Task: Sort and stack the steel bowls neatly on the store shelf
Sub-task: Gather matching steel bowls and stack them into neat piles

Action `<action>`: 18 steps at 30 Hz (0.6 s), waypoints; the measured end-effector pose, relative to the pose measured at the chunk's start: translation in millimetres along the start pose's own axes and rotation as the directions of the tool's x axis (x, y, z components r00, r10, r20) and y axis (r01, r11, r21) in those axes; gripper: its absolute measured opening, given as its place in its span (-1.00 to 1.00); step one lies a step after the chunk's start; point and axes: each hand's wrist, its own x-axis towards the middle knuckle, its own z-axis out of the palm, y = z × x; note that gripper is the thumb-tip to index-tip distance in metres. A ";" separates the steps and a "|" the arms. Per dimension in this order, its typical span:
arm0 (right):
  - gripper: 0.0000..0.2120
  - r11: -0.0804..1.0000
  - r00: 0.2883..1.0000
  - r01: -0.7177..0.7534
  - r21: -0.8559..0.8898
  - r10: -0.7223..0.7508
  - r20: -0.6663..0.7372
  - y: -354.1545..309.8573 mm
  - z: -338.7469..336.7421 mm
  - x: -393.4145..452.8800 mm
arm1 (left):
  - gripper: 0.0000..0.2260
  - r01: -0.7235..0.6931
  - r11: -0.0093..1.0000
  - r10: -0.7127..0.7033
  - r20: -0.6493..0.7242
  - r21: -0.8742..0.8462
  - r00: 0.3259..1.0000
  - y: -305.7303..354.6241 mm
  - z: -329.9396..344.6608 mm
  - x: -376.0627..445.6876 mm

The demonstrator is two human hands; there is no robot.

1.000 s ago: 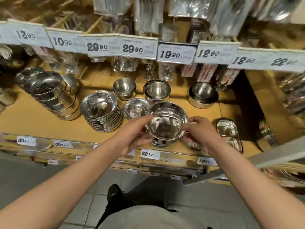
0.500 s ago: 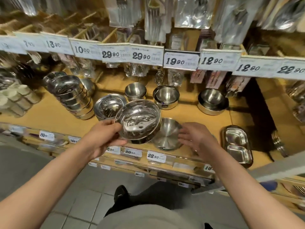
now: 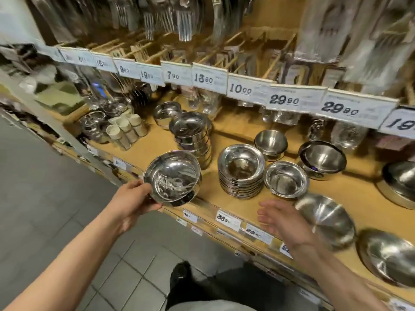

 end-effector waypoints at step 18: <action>-0.81 0.989 0.966 -0.114 0.094 0.133 -0.221 -11.3 203.4 64.0 | -0.72 0.034 0.995 -0.039 0.053 0.092 0.998 45.7 -104.2 262.0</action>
